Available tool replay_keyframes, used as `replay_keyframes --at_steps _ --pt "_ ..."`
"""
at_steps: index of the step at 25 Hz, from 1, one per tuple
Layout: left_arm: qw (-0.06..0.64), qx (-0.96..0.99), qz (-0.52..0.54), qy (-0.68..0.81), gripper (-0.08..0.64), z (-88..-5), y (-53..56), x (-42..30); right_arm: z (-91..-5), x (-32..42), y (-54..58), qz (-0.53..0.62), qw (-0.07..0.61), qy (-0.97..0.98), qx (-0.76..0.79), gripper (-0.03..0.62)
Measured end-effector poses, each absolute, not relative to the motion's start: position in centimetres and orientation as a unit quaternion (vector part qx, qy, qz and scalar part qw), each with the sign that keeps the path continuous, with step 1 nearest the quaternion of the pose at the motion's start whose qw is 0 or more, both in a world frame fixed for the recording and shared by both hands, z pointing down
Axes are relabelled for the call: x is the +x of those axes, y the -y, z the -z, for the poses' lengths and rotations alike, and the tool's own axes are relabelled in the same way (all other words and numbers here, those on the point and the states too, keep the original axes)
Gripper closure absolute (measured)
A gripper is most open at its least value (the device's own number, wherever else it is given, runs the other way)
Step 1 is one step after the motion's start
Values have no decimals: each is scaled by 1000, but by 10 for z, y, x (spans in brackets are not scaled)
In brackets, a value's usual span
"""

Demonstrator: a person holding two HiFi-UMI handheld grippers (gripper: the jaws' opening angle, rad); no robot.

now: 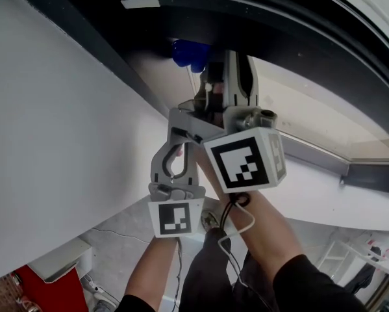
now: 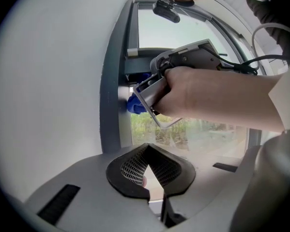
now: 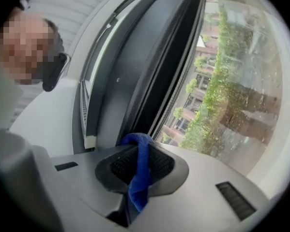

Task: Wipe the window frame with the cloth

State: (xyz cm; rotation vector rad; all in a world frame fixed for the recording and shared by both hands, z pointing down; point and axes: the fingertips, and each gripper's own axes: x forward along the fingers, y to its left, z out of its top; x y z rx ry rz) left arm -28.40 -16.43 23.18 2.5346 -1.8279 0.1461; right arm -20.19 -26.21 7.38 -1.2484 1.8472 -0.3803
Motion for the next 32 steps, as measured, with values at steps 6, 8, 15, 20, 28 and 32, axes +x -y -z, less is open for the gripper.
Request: replay_keyframes --at_steps 6,8,15,20,28,32 --pt "7 812 -56 581 555 -239 162 -285 -78 -198 265 172 450 -733 -480 569" --pt "11 811 -54 582 555 -240 164 -286 -78 -198 265 169 446 -735 -483 569" --pt "16 814 -46 579 555 -238 166 -276 -77 -195 265 122 394 -756 -508 569" --pt "17 816 -43 576 555 -238 166 -269 -76 -182 261 109 396 -749 -520 569" --pt "16 822 -39 567 555 -235 164 -252 -75 -166 254 107 396 -747 -523 569" --pt "17 825 -39 563 555 -236 161 -241 -75 -154 251 100 393 -746 -528 569"
